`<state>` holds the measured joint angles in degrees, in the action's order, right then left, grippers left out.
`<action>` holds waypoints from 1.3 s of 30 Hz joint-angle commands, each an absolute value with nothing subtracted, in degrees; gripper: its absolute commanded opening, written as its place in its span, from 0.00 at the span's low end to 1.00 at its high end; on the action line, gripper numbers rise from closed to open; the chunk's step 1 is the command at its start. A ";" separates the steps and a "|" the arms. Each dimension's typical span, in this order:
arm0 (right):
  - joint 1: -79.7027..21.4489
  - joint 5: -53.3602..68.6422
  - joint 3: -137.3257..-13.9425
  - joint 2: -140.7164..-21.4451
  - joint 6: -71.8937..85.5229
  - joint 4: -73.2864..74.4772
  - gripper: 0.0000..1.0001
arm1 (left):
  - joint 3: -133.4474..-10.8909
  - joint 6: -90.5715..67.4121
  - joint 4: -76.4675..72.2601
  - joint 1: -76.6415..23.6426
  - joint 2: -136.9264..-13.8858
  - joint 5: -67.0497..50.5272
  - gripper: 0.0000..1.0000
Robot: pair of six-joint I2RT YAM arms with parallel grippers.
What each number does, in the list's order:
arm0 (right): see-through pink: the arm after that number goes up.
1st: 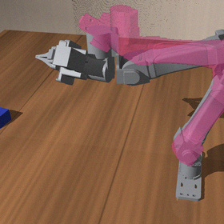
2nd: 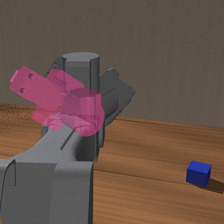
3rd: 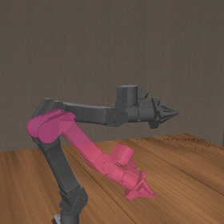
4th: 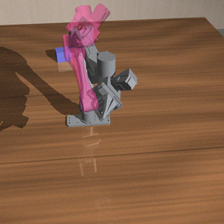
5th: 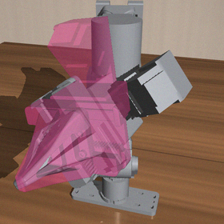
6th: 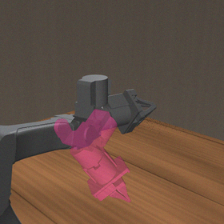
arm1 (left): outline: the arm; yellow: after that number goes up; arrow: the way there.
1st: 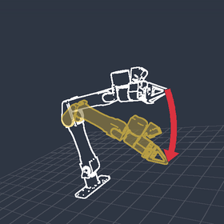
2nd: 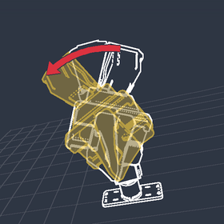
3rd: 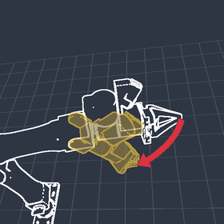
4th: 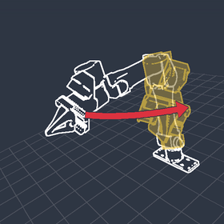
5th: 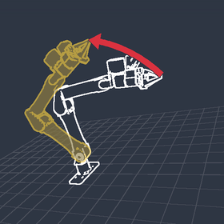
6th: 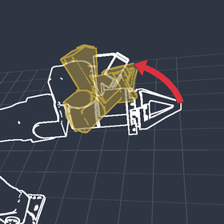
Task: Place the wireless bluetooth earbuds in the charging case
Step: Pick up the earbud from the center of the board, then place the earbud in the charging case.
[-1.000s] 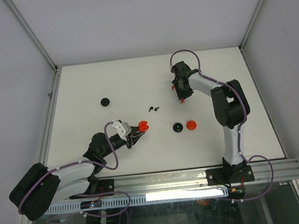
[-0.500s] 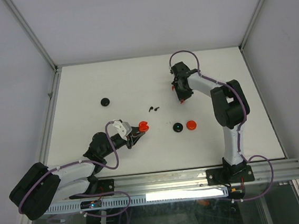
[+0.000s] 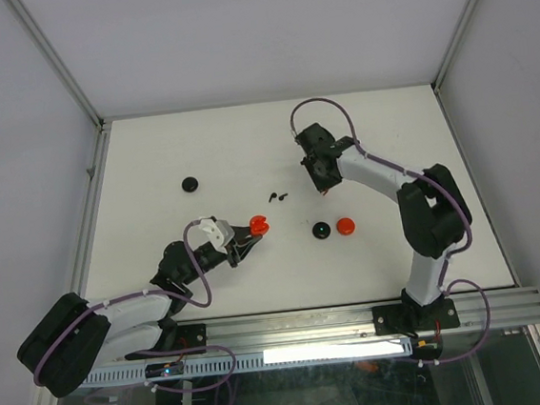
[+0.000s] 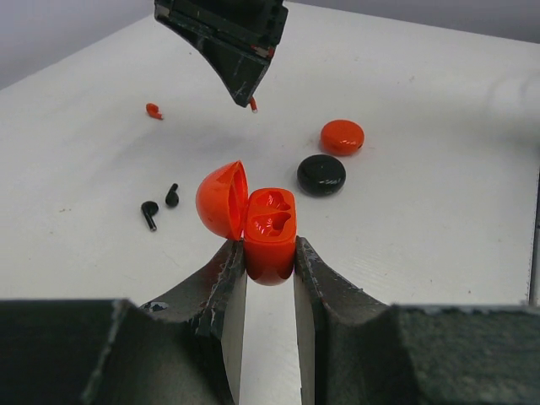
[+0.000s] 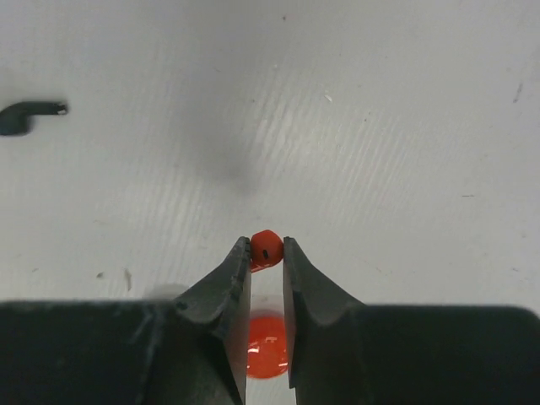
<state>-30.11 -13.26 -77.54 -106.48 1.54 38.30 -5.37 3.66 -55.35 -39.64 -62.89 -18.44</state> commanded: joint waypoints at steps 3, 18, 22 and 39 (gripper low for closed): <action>-37.34 -21.76 -73.71 -90.88 -0.08 31.61 0.14 | -4.67 3.88 -61.77 -39.16 -59.51 -19.07 0.00; -57.83 -29.36 -59.05 -67.06 -16.57 9.84 0.14 | -7.47 4.85 -69.02 -39.18 -59.80 -20.17 0.00; -63.35 -31.54 -56.36 -65.00 -22.01 3.16 0.14 | -8.62 2.84 -69.14 -39.18 -60.11 -19.87 0.00; -74.04 -28.31 -49.14 -63.90 -32.95 -14.28 0.12 | -8.46 -2.56 -69.78 -39.16 -58.46 -20.47 0.00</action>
<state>-73.43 -29.10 -49.12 -64.77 -30.94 -6.63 -7.27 -0.45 -65.87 -39.64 -59.83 -18.57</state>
